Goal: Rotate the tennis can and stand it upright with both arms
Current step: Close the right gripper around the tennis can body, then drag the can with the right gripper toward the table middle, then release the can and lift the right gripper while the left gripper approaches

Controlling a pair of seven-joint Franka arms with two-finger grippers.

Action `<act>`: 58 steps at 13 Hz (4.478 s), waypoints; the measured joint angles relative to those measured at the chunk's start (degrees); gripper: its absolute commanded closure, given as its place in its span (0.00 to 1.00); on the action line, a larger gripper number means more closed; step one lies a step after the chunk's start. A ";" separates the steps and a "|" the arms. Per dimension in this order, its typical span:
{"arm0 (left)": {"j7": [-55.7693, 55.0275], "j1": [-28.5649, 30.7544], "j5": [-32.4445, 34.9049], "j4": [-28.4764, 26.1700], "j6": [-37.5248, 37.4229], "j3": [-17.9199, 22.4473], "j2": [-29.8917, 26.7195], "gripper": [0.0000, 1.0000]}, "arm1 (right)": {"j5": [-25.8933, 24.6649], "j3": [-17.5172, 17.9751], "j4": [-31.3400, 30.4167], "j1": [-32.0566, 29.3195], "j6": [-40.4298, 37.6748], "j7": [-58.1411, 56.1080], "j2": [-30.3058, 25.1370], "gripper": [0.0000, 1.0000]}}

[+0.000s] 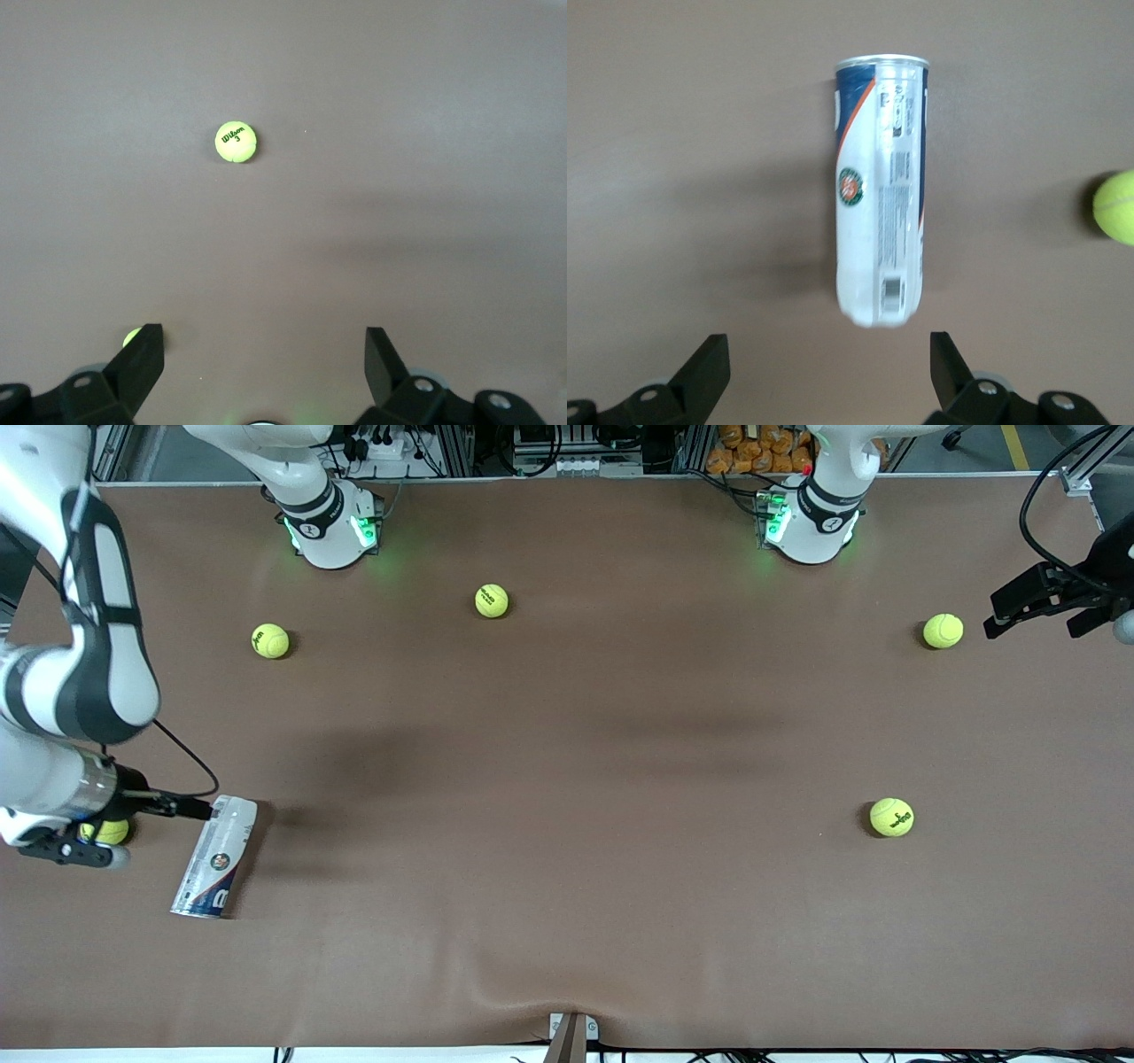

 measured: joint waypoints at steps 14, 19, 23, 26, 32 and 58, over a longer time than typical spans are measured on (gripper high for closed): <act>0.00 0.07 0.00 -0.10 0.00 0.16 0.00 0.00 | -0.01 -0.25 0.02 -1.91 20.41 -0.07 15.37 0.48; 0.00 0.10 0.00 -0.10 0.00 0.30 0.00 0.00 | -0.04 0.19 0.82 -1.75 20.58 -5.30 15.54 0.55; 0.00 0.10 0.00 -0.12 0.00 0.30 0.00 0.00 | -0.05 0.83 4.13 1.41 11.39 -12.07 12.81 0.52; 0.00 0.10 0.00 -0.11 0.00 0.30 0.00 0.00 | -0.07 1.19 5.18 6.99 4.92 -21.27 8.23 0.52; 0.00 0.11 0.00 -0.11 0.00 0.30 0.00 0.00 | -1.01 1.56 4.44 22.60 4.58 -47.65 7.50 0.52; 1.69 0.04 -0.27 -0.34 0.22 0.18 7.81 0.00 | -8.12 0.10 4.82 49.92 15.05 -37.14 5.33 0.00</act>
